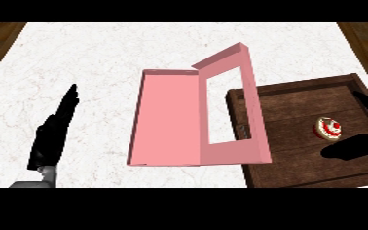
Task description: Pick the cupcake from the tray and place it in the cardboard box
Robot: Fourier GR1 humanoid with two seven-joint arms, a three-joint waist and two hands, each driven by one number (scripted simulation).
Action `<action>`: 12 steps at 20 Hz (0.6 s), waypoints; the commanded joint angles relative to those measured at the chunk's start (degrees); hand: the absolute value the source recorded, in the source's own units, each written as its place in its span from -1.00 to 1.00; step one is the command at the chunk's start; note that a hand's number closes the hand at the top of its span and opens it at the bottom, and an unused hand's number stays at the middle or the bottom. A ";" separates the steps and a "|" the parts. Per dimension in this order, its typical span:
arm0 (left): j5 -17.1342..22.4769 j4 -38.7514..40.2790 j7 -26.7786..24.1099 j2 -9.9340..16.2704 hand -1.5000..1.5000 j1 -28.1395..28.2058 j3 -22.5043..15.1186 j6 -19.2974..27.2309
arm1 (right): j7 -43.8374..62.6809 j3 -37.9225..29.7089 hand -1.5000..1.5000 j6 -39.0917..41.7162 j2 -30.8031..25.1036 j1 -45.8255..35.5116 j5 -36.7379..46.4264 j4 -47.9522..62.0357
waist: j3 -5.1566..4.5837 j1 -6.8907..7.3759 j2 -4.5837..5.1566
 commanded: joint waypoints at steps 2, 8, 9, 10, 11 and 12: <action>-0.79 -0.82 4.16 -0.62 0.00 -3.40 1.30 -1.37 | -1.09 -0.10 -1.00 1.99 4.84 -3.08 4.42 5.28 | 0.01 0.18 0.06; -2.37 2.33 -2.21 -2.58 0.00 0.04 2.30 -2.88 | -1.72 -1.46 -1.00 2.23 9.48 1.73 9.23 1.82 | -0.01 -0.01 0.01; -4.63 -0.76 3.04 -4.68 0.00 -1.47 0.51 -0.33 | -0.94 -1.71 -1.00 4.13 10.04 -2.58 9.48 4.24 | 0.00 0.13 0.02; -2.86 0.80 -2.51 -2.82 0.00 0.94 2.89 -3.06 | -4.05 -4.00 -1.00 3.40 9.78 3.13 9.16 1.85 | 0.00 -0.04 -0.01; -4.51 1.70 -1.25 -4.64 0.00 -0.49 2.16 -1.72 | -2.79 -4.73 -1.00 5.61 10.41 1.40 9.51 2.35 | 0.00 -0.03 0.00; -1.69 -6.36 2.73 -0.89 0.00 3.57 2.96 -4.86 | -7.93 -2.83 -1.00 1.81 10.83 1.76 11.36 8.81 | 0.03 0.41 -0.01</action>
